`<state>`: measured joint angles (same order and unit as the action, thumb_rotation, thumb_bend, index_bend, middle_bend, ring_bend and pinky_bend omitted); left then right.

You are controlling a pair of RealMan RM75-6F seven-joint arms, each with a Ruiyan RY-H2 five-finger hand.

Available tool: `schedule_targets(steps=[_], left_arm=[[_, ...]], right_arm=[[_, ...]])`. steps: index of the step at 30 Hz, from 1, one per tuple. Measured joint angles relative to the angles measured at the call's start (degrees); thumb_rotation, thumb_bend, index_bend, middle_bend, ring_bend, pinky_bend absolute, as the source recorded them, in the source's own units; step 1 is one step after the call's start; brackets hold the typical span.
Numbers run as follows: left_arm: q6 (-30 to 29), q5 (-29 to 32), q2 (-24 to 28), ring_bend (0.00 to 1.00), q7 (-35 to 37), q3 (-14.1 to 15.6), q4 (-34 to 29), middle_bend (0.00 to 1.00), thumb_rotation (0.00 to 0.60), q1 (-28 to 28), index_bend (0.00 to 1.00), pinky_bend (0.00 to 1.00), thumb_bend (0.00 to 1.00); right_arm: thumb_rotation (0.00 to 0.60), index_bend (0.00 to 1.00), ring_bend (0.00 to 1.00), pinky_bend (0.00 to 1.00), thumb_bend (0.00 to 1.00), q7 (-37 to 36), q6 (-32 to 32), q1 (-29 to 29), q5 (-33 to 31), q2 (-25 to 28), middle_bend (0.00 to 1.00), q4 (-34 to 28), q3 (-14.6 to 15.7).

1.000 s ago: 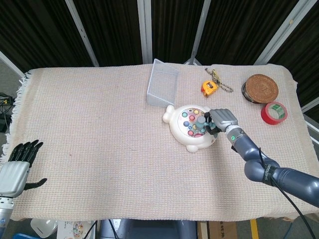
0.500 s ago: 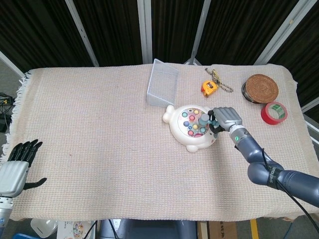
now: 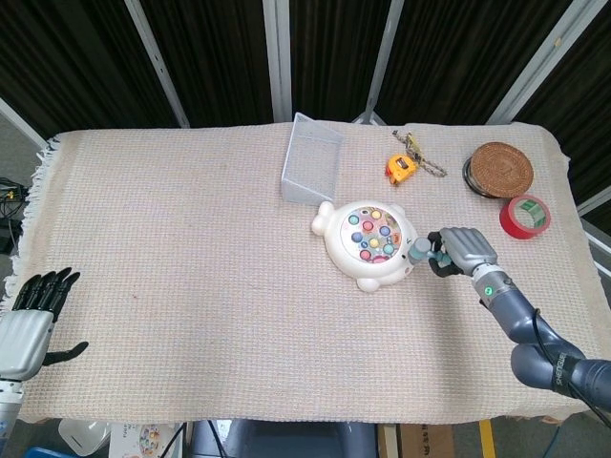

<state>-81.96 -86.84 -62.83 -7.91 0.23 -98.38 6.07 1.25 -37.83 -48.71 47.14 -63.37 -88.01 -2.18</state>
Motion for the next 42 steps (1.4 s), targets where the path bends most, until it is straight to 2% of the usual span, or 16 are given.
schedule_targets(steps=[9,18,27,36,42], left_arm=[[-1.0,-0.6,0.6,0.00,-2.0,0.2,-1.9,0.00,0.600,-0.5,0.00,0.00,0.05],[-1.5,-0.8,1.0,0.00,-3.4,0.5,-3.3,0.00,0.600,-1.0,0.00,0.00,0.05],[-1.8,-0.8,1.1,0.00,-3.8,0.6,-3.7,0.00,0.600,-1.2,0.00,0.00,0.05],[-1.7,-0.8,1.1,0.00,-3.7,0.5,-3.6,0.00,0.600,-1.2,0.00,0.00,0.05],[-1.8,-0.7,1.1,0.00,-3.6,0.4,-3.5,0.00,0.600,-1.3,0.00,0.00,0.05]], right_arm=[[0.600,0.84,0.55,0.30,0.81,-11.9,-0.2,7.0,12.0,-4.5,0.73,9.1,0.2],[0.600,0.83,0.52,0.29,0.81,-20.7,0.2,10.0,20.1,-8.9,0.73,17.9,-0.3],[0.600,0.73,0.45,0.23,0.81,-25.4,1.2,11.0,24.0,-11.4,0.68,22.9,-0.8],[0.600,0.64,0.39,0.17,0.81,-27.3,2.5,11.3,25.6,-12.2,0.62,24.6,-1.0],[0.600,0.62,0.36,0.14,0.81,-27.8,2.9,11.5,25.9,-12.5,0.60,25.1,-1.2]])
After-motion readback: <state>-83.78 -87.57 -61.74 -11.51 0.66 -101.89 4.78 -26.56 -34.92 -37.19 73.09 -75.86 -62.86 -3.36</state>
